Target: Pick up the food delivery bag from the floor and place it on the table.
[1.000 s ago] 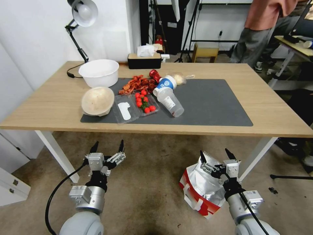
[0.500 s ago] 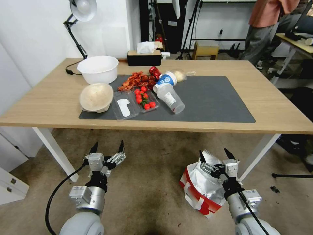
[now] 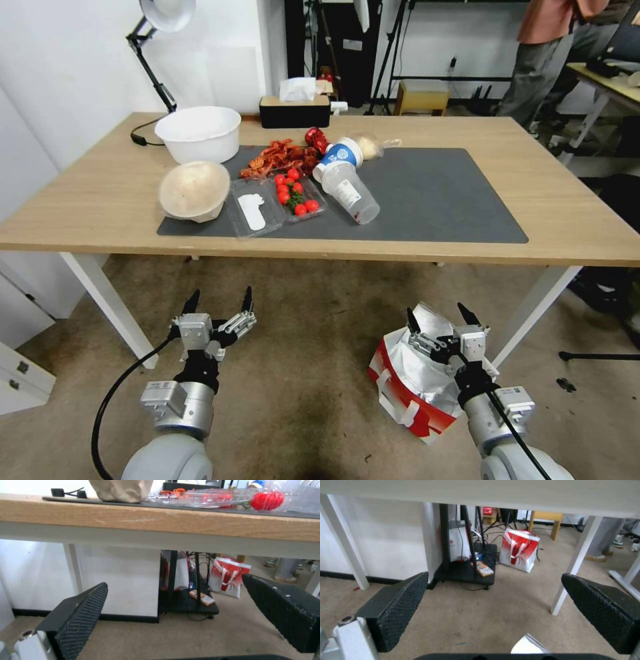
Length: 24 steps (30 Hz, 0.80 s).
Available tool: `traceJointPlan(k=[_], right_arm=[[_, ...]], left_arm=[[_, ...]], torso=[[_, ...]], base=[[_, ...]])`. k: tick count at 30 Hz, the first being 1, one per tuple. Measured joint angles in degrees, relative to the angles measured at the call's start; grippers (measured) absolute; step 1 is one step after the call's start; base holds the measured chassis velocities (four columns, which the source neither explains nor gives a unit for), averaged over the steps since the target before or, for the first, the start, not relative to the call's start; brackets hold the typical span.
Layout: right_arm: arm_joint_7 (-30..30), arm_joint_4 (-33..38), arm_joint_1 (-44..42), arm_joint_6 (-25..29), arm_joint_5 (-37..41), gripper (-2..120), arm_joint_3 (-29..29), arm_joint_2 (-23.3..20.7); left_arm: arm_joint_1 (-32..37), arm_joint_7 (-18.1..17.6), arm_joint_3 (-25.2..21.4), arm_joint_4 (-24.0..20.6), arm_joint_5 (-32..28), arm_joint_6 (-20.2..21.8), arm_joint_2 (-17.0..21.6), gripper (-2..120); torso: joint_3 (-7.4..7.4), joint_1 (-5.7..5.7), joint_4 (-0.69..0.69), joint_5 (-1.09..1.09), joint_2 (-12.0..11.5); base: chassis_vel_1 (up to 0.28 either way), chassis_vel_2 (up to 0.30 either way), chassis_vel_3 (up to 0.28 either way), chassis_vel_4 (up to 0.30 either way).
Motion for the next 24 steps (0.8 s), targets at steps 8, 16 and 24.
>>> traceJointPlan(k=[8, 16, 24], right_arm=[[-0.1, -0.2, 0.3, 0.0, 0.1, 100, 0.1, -0.2], [-0.4, -0.3, 0.5, -0.1, 0.1, 100, 0.1, -0.1], [-0.4, -0.7, 0.6, -0.1, 0.1, 100, 0.2, 0.0]], left_arm=[[-0.1, 0.0, 0.1, 0.1, 0.2, 0.0, -0.2, 100], [-0.1, -0.1, 0.1, 0.2, 0.1, 0.0, -0.2, 100], [-0.1, -0.3, 0.1, 0.4, 0.1, -0.1, -0.2, 100]], torso=[[-1.23, -0.83, 0.0, 0.0, -2.1], [-2.37, -1.56, 0.0, 0.0, -3.9], [-3.51, -2.27, 0.0, 0.0, -5.8]], base=[[0.0, 0.0, 0.0, 0.0], [0.0, 0.0, 0.0, 0.0], [0.0, 0.0, 0.0, 0.0]])
